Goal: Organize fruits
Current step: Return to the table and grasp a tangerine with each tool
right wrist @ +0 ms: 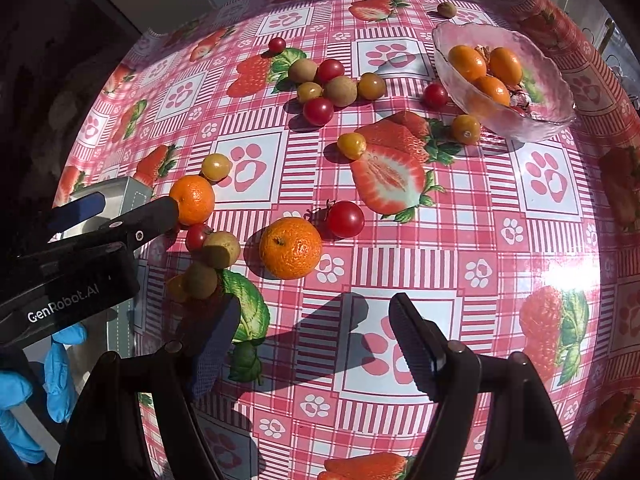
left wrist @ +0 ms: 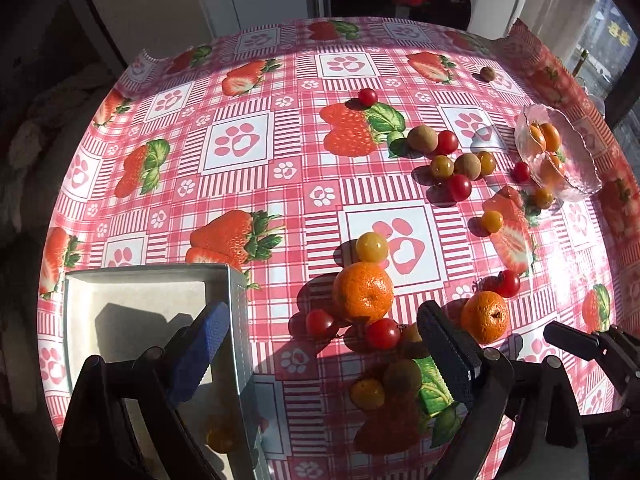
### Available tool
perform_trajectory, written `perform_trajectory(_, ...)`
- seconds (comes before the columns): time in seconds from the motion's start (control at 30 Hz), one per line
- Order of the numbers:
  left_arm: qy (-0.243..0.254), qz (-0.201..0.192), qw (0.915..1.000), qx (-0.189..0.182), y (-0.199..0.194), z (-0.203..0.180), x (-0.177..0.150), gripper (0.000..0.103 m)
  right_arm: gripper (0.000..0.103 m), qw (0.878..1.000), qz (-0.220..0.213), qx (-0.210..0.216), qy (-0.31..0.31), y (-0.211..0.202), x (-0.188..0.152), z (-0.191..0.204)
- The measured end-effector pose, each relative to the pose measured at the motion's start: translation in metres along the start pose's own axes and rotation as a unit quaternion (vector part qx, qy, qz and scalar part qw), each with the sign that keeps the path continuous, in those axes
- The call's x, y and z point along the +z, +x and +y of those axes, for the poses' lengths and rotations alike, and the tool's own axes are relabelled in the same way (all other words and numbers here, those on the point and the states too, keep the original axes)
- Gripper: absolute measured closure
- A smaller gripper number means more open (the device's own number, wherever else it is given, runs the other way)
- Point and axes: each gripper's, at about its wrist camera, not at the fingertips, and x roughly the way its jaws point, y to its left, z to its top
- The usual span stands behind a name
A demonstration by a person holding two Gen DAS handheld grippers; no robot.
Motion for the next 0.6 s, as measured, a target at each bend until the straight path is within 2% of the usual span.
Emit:
perform_trajectory(0.17, 0.02, 0.008, 0.9998, -0.002, 0.018, -0.01, 0.009, 0.007, 0.041, 1.0, -0.004, 0.007, -0.017, 0.014, 0.006, 0.009)
perform_trajectory(0.3, 0.026, 0.016, 0.9995, -0.001, 0.026, -0.015, 0.011, 0.008, 0.042, 1.0, -0.008, 0.015, -0.02, 0.021, 0.013, 0.013)
perform_trajectory(0.37, 0.028, 0.025, 0.9993, -0.001, 0.031, -0.016, 0.011, 0.025, 0.043, 1.0, -0.009, 0.016, -0.022, 0.024, 0.016, 0.014)
perform_trajectory(0.43, 0.028, 0.038, 0.9989, -0.003, 0.038, -0.016, 0.011, 0.03, 0.043, 0.999, -0.013, 0.017, -0.024, 0.026, 0.019, 0.015)
perform_trajectory(0.5, 0.025, 0.039, 0.9989, -0.002, 0.04, -0.016, 0.011, 0.031, 0.051, 0.999, -0.015, 0.017, -0.027, 0.027, 0.021, 0.017)
perform_trajectory(0.57, 0.024, 0.039, 0.9989, -0.006, 0.042, -0.016, 0.01, 0.046, 0.063, 0.999, -0.017, 0.014, -0.027, 0.028, 0.023, 0.016)
perform_trajectory(0.6, 0.021, 0.037, 0.999, -0.011, 0.041, -0.016, 0.009, 0.05, 0.063, 0.999, -0.017, 0.016, -0.025, 0.028, 0.024, 0.016)
